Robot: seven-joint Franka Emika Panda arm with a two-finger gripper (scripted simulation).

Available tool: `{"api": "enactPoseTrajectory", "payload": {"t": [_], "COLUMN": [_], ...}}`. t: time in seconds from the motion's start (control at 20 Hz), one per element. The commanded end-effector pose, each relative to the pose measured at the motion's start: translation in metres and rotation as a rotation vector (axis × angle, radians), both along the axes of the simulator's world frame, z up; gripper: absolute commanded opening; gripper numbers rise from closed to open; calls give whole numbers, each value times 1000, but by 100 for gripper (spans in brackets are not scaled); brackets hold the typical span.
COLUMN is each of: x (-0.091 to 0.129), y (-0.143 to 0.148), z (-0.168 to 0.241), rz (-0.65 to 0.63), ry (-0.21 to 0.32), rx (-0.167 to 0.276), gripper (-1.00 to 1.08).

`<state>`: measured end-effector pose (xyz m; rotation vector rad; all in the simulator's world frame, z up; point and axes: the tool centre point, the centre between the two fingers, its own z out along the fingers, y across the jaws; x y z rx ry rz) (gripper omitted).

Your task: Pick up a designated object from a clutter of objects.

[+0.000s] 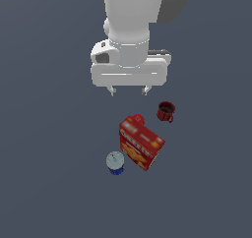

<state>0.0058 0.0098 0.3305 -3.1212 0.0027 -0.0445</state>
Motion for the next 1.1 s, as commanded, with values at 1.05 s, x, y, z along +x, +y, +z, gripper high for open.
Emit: {"api": "enactPoseTrajectory", "payload": {"t": [1.05], "x": [8], "y": [-3], "z": [1], "rz": [-15], "ry": [-43], "rx": [1], "gripper": [100]}}
